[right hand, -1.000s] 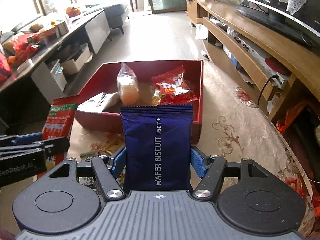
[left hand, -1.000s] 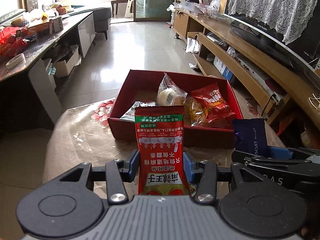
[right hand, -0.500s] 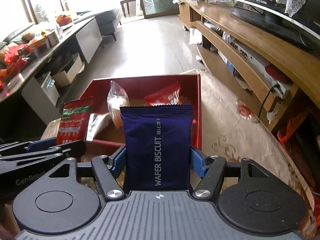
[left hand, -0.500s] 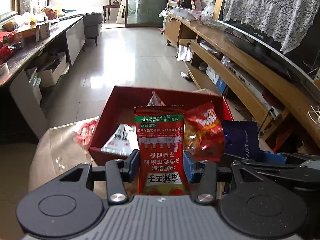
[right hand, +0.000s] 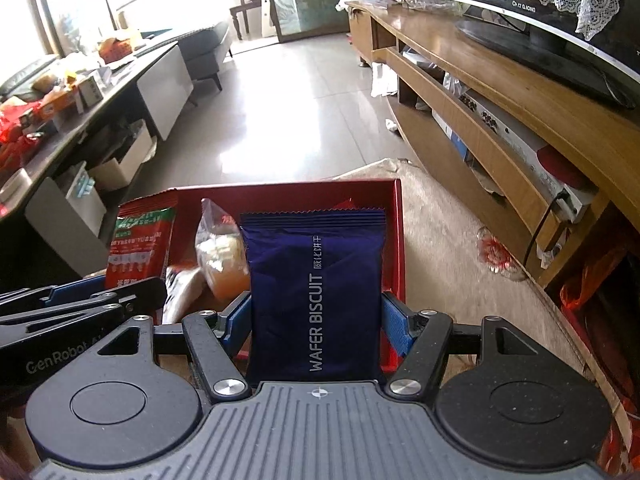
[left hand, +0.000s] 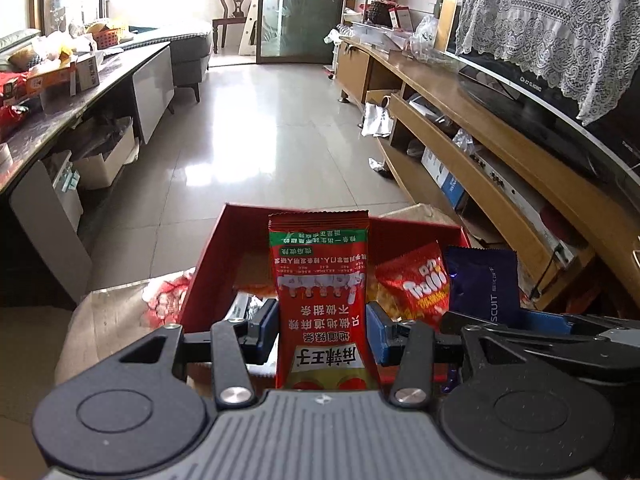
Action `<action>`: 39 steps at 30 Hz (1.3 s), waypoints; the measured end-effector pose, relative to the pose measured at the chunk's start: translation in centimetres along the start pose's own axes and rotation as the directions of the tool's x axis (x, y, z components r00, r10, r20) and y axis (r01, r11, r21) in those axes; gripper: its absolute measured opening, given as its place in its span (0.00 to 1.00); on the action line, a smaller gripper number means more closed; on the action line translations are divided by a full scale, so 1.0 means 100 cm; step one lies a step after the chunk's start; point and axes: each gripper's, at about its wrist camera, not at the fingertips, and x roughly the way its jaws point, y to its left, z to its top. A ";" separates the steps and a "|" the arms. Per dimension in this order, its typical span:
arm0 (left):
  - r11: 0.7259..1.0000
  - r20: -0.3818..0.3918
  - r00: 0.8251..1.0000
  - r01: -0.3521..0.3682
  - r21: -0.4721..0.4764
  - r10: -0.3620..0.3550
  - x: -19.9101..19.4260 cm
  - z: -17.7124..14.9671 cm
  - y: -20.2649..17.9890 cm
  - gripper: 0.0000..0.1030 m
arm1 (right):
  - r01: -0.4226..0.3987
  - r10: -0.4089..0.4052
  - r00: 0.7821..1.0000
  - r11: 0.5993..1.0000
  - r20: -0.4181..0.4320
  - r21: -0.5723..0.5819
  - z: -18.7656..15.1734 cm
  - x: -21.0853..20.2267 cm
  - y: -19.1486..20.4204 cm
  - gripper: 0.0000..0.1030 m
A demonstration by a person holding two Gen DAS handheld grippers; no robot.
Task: Organize snacks
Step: 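Carry the red spicy pack with left tool while right tool carries the wafer pack to the box, then open the left tool over the box while right tool lowers and releases the blue wafer pack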
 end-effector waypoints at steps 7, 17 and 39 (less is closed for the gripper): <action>1.000 0.006 1.000 -0.025 0.011 0.025 0.016 0.010 -0.004 0.43 | 0.012 -0.012 1.000 1.000 0.003 -0.008 0.011 0.013 -0.002 0.71; 0.998 -0.001 0.999 -0.053 0.019 0.053 0.037 0.017 -0.007 0.43 | 0.017 -0.017 1.000 1.000 -0.011 -0.002 0.019 0.033 -0.003 0.71; 0.995 -0.063 0.993 -0.097 -0.009 0.096 0.066 0.010 0.006 0.53 | 0.054 -0.055 0.997 0.998 -0.050 -0.016 0.016 0.058 0.000 0.81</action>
